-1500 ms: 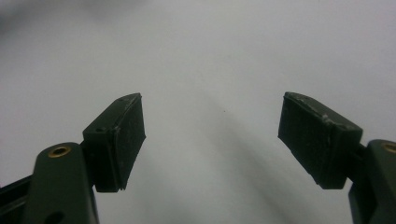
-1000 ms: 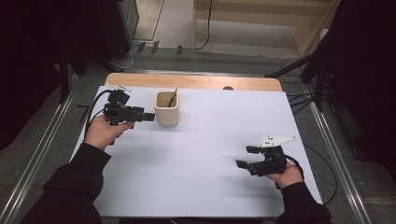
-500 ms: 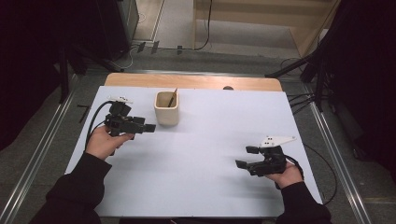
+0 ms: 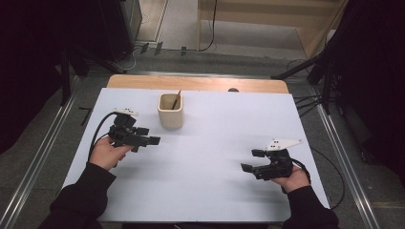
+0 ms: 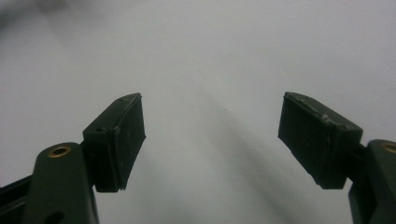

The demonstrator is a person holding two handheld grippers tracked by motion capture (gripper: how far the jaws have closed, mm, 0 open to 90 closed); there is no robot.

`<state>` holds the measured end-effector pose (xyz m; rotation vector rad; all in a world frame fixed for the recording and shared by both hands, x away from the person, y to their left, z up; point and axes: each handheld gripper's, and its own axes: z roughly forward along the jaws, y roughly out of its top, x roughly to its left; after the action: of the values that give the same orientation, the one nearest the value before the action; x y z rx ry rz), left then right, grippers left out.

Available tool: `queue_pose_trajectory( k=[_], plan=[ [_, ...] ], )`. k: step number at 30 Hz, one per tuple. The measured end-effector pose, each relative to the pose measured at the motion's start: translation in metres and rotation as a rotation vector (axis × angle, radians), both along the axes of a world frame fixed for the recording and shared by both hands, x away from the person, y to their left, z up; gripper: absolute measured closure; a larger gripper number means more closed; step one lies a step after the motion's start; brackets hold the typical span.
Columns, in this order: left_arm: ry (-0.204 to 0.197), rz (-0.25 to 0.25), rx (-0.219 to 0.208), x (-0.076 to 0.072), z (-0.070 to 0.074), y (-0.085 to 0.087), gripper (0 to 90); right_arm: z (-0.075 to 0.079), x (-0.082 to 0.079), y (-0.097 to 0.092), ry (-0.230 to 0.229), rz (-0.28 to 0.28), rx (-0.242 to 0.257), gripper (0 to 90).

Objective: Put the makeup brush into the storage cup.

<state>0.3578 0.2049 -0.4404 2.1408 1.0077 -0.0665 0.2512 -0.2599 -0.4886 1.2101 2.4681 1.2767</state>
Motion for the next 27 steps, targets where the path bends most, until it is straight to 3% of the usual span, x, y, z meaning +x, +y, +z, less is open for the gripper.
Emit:
queue_pose_trajectory(
  k=[7, 27],
  plan=[
    [0.007, -0.008, 0.001, -0.005, -0.003, 0.001, 26.1, -0.001, 0.000, 0.000, 0.007, 0.000, 0.000, 24.1],
    [-0.028, -0.047, 0.021, -0.031, -0.012, 0.003, 26.1, -0.002, 0.001, 0.001, 0.011, 0.001, -0.005, 24.1]
  ],
)
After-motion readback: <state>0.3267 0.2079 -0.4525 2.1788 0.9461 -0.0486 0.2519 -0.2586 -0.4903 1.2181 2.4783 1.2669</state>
